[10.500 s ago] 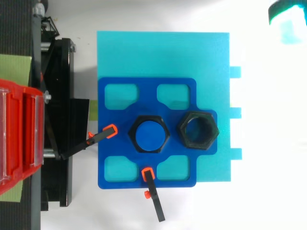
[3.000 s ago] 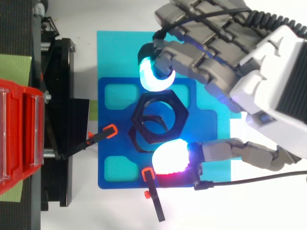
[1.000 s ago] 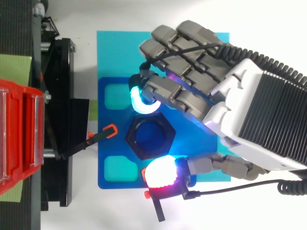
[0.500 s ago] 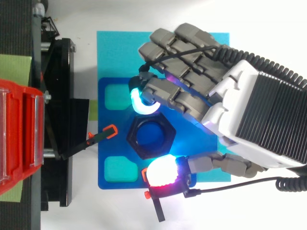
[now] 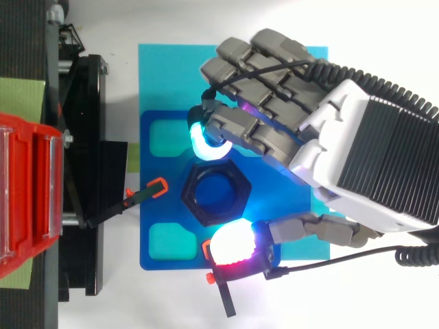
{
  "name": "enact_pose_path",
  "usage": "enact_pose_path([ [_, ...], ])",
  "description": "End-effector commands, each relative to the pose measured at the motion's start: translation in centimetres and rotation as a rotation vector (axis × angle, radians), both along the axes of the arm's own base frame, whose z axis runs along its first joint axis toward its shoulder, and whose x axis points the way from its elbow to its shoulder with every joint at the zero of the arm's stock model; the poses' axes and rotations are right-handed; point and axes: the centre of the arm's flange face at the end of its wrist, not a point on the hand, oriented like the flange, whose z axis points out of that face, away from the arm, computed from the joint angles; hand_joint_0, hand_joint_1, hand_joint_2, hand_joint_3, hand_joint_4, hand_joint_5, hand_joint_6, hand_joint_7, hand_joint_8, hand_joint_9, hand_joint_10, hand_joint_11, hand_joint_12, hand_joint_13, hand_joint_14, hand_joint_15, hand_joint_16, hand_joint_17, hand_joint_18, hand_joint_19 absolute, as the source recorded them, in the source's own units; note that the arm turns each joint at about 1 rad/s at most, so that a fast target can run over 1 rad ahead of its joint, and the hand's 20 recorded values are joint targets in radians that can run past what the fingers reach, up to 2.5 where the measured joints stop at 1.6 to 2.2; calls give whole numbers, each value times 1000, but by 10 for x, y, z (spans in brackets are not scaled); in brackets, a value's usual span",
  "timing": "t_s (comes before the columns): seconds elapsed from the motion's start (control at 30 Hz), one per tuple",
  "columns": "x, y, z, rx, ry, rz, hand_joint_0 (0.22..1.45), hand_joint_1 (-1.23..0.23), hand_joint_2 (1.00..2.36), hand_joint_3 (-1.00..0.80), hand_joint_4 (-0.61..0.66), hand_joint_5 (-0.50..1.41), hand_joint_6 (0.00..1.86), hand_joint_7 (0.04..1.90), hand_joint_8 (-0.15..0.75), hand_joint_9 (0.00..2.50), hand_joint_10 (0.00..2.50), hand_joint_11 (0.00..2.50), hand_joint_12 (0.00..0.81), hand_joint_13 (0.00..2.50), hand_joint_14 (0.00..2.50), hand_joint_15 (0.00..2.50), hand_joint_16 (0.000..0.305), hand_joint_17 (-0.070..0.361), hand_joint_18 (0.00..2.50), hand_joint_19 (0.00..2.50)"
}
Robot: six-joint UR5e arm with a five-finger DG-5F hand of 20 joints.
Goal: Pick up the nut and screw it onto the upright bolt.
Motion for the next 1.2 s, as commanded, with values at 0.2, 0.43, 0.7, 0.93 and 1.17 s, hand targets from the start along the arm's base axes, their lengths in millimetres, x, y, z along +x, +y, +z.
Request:
enact_pose_path([
  [0.2, 1, -3, 0, -1, 0, 11, 453, -522, 1000, -500, 251, -203, 503, 937, 290, 335, 0, 0, 372, 260, 0, 0, 61, 137, 217, 0],
  [0.43, 1, -5, 0, -6, 1, 11, 413, -400, 1000, -500, 209, -233, 503, 792, 277, 211, 0, 0, 403, 65, 0, 0, 68, 154, 0, 0],
  [0.7, 1, -6, 0, -7, 2, 17, 398, -318, 1000, -500, 168, -259, 502, 689, 252, 63, 0, 0, 411, 0, 0, 0, 70, 158, 0, 0],
  [0.93, 3, -5, 1, -13, -3, 29, 399, -148, 1000, -500, 149, -259, 502, 657, 246, 28, 0, 0, 406, 0, 0, 0, 71, 159, 0, 0],
  [1.17, 6, 0, 4, -16, -34, 47, 427, 18, 1000, -500, 133, -259, 502, 672, 233, 3, 0, 0, 391, 0, 0, 0, 68, 152, 0, 0],
])
